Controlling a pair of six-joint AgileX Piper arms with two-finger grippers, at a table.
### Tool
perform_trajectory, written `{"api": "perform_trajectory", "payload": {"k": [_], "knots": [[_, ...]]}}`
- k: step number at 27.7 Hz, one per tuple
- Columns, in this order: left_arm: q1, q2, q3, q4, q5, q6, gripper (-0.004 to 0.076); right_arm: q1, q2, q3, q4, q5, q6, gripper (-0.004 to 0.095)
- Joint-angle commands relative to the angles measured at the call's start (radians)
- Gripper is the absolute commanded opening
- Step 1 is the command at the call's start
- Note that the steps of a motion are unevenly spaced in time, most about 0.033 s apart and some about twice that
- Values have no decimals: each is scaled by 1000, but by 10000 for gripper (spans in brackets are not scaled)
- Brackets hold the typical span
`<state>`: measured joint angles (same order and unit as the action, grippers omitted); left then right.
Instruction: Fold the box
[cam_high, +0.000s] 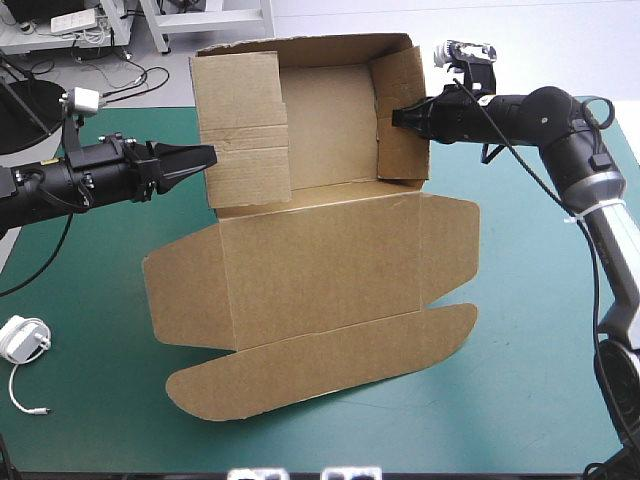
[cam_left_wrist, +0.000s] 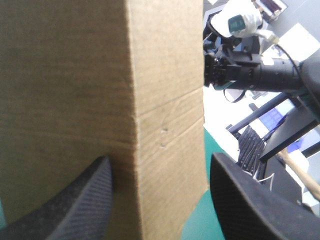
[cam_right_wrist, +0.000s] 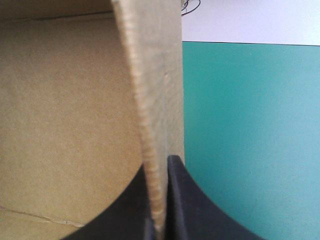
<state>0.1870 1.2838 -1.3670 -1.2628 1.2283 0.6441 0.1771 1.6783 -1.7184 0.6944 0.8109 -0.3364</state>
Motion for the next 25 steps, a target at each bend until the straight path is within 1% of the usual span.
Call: {"api": "perform_trajectory", "payload": {"k": [1,8,11,15,18,21,23,25], "knots": [[-7,-27,-32,3,21,-3,420,3,-47,-31,71,-43,8,-12],[-7,-27,-32,73,-61,-3,420,49,-47,-31,49,-28,2,-11],[-7,-27,-32,86,-103,-3,420,112,-47,-31,-10,-34,6,-8],[-7,-27,-32,174,-141,-6,412,155,-49,-31,-26,-43,17,-8],[-7,-27,-32,230,-157,-15,350,177,-53,-31,-41,-45,26,-8],[-7,-25,-30,263,-161,-15,278,201,-60,-31,-90,-45,51,0],[-7,-23,-30,302,-161,-15,246,212,-65,-31,-113,-45,66,0],[-7,-16,-30,357,-165,-41,187,216,-69,-31,-113,-45,85,0]]}}
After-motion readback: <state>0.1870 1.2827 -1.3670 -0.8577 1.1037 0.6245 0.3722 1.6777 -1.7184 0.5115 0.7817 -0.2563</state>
